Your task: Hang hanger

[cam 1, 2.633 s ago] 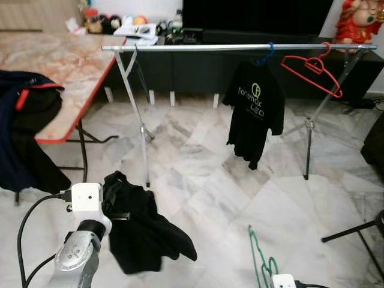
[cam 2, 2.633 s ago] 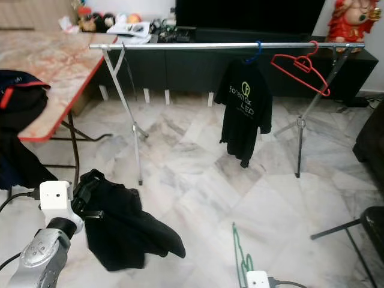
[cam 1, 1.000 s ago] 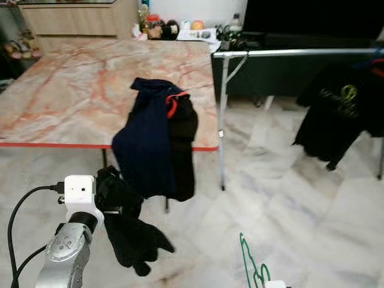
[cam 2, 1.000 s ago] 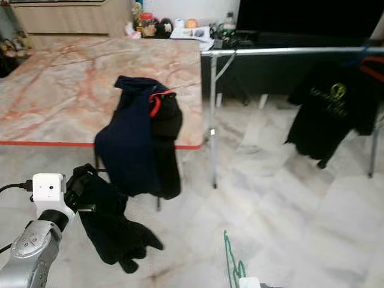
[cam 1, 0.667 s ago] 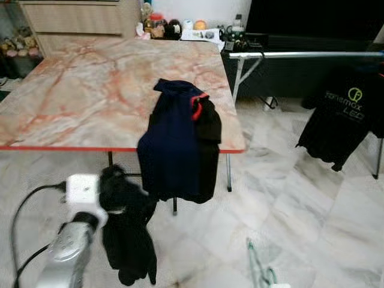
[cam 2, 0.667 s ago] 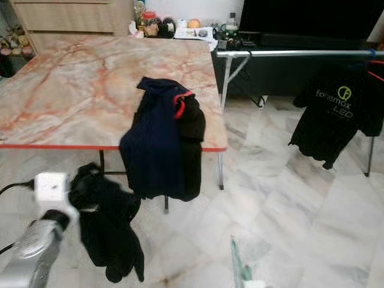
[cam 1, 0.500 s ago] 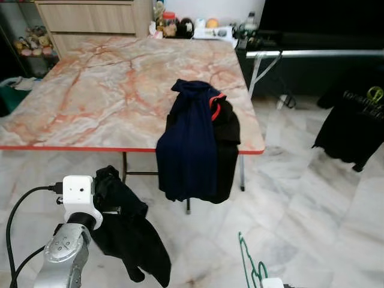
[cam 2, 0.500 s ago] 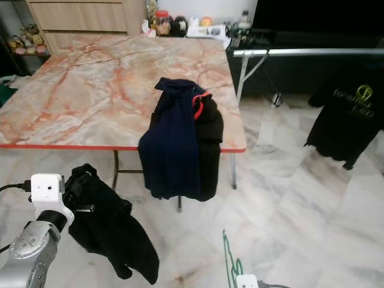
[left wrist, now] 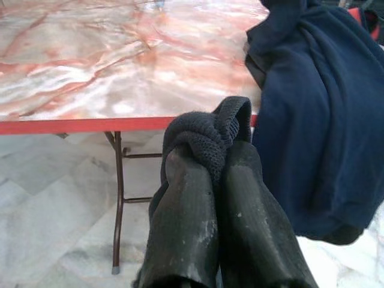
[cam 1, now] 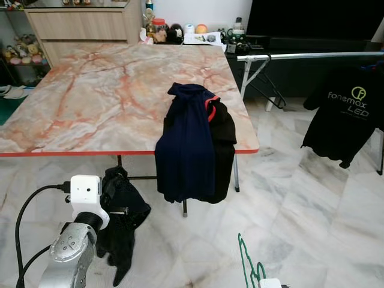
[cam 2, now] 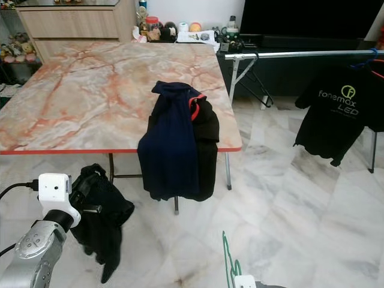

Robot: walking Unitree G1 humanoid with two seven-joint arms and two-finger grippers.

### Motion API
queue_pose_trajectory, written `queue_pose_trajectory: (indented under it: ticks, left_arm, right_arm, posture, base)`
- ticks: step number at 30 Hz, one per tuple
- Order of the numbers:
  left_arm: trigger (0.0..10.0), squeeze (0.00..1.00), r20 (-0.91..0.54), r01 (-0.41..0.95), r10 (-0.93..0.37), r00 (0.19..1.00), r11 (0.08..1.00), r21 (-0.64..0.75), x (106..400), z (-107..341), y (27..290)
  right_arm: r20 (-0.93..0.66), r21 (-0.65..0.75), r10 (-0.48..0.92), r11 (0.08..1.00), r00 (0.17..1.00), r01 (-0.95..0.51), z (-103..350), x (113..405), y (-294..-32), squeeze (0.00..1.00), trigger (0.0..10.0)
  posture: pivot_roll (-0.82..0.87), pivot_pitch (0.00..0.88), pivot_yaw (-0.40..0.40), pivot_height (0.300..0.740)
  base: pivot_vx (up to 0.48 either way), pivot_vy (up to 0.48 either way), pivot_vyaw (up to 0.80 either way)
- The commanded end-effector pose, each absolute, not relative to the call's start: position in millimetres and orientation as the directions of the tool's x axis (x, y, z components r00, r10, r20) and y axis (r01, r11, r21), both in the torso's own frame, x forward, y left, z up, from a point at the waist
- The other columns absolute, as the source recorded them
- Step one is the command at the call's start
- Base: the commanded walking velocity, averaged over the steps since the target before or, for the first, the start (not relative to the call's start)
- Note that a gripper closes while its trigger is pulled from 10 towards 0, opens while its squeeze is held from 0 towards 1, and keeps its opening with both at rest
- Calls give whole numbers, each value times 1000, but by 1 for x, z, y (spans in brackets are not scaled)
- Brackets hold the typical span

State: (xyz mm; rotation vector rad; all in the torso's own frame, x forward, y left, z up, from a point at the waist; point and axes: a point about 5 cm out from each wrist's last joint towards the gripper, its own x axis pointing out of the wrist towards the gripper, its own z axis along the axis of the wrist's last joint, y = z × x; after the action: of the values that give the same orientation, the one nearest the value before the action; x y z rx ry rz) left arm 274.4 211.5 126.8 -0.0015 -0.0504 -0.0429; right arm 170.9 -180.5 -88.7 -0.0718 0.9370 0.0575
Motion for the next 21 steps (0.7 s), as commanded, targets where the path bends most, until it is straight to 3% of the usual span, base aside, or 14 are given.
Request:
queue_pose_trajectory:
  ticks: [1,21]
  left_arm:
    - [10000,0,74,46,-47,996,999,9,274,133,212]
    - [10000,0,105,70,-72,992,997,19,276,142,212]
  right_arm:
    - [-809,-37,17,996,588,-79,-89,170,-182,0,10000]
    - [-823,-54,-30,998,567,-24,-90,165,-194,0,10000]
  posture:
    - [32,90,17,740]
    - [40,78,18,740]
  base:
    - [315,0,0]
    - [355,0,0]
